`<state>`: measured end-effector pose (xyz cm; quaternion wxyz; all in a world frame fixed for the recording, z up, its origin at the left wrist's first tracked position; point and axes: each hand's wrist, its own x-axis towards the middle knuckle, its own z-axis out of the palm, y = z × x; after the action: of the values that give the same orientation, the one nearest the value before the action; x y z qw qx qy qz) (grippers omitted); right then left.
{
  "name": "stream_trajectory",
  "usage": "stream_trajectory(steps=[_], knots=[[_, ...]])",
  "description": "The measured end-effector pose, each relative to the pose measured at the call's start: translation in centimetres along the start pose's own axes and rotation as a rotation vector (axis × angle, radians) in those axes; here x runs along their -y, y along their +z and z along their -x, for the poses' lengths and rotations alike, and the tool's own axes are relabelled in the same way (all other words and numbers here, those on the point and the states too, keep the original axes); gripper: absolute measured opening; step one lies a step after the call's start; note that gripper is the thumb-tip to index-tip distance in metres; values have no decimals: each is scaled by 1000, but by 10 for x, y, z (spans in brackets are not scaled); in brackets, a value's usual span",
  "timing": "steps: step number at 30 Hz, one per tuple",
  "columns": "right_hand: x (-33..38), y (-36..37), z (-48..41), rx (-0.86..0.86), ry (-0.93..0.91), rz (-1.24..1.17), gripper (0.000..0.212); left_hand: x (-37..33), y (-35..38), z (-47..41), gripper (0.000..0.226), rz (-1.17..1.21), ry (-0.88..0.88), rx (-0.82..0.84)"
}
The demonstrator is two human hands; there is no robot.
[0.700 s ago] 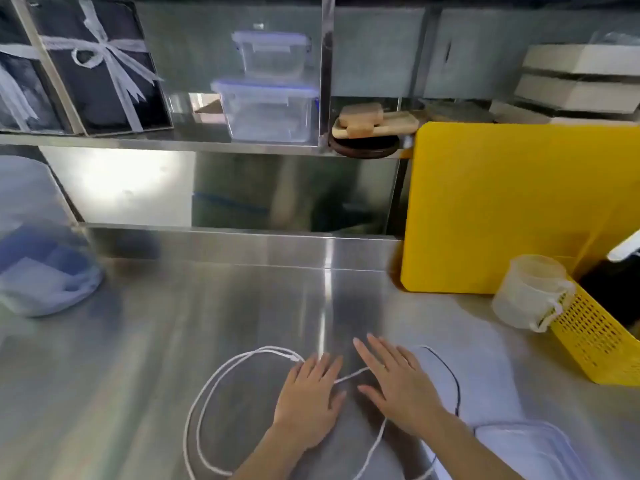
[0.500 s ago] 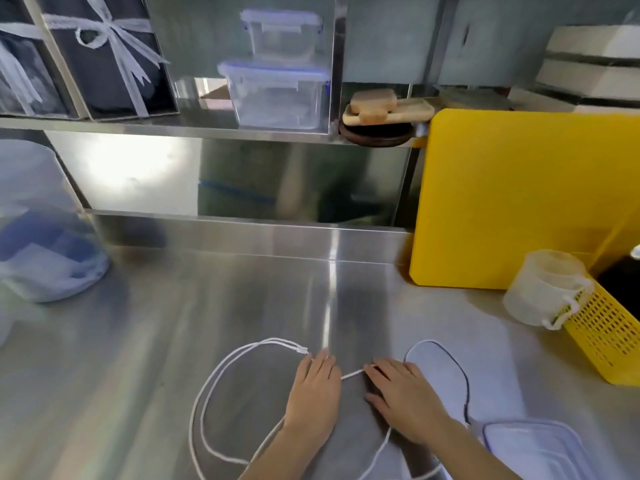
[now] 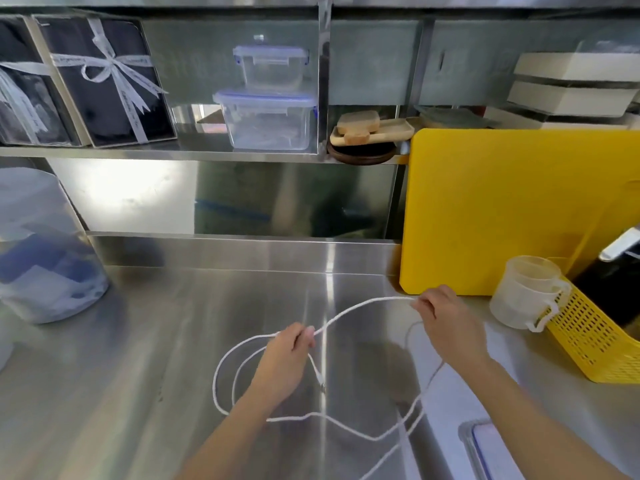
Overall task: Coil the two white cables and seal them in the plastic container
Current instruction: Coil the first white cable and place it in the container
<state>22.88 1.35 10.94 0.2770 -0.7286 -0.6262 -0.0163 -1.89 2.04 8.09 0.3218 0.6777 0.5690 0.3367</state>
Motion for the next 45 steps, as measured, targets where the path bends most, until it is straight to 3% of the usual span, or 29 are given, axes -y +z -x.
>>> stream_trajectory(steps=[3, 7, 10, 12, 14, 19, 21, 23, 27, 29, 31, 33, 36, 39, 42, 45], knots=[[3, -10, -2, 197, -65, 101, 20, -4, -10, -1, 36, 77, -24, -52], [46, -16, 17, 320, -387, -9, 55, -30, -7, 2, 36, 121, 39, -11], [75, -19, 19, 255, -524, -89, 32, -55, -10, 7, 37, 235, 86, 53], [80, -26, 12, 75, -624, -112, 11, -64, -20, 10, 35, 227, 116, 81], [74, -36, 3, -74, -526, -153, 14, -63, -34, 11, 34, 176, 139, 101], [43, -64, -19, -235, -18, -301, 20, -42, -68, 11, 32, 1, 122, 134], [34, -70, -24, -184, 13, -134, 21, -41, -71, 15, 34, 53, 80, 115], [37, -69, -20, -54, -59, 6, 28, -50, -71, 19, 35, 147, 56, 107], [72, -66, 4, 108, -439, -127, 55, -87, -65, 26, 34, 317, 78, 174], [89, -66, 9, 73, -538, -194, 43, -104, -65, 28, 34, 373, 104, 198], [98, -71, 6, -76, -605, -191, 26, -114, -67, 32, 34, 440, 122, 215], [100, -77, 0, -137, -641, -196, 21, -119, -72, 36, 34, 528, 128, 240], [101, -87, -5, -19, -461, -466, 13, -120, -79, 41, 31, 650, 121, 276], [96, -96, -12, -146, -189, -733, 11, -114, -82, 43, 34, 730, 61, 294], [83, -102, -18, -235, -100, -604, 13, -108, -85, 47, 32, 809, 11, 303], [70, -97, -16, -131, -23, -518, 19, -108, -91, 48, 31, 978, -12, 250]])
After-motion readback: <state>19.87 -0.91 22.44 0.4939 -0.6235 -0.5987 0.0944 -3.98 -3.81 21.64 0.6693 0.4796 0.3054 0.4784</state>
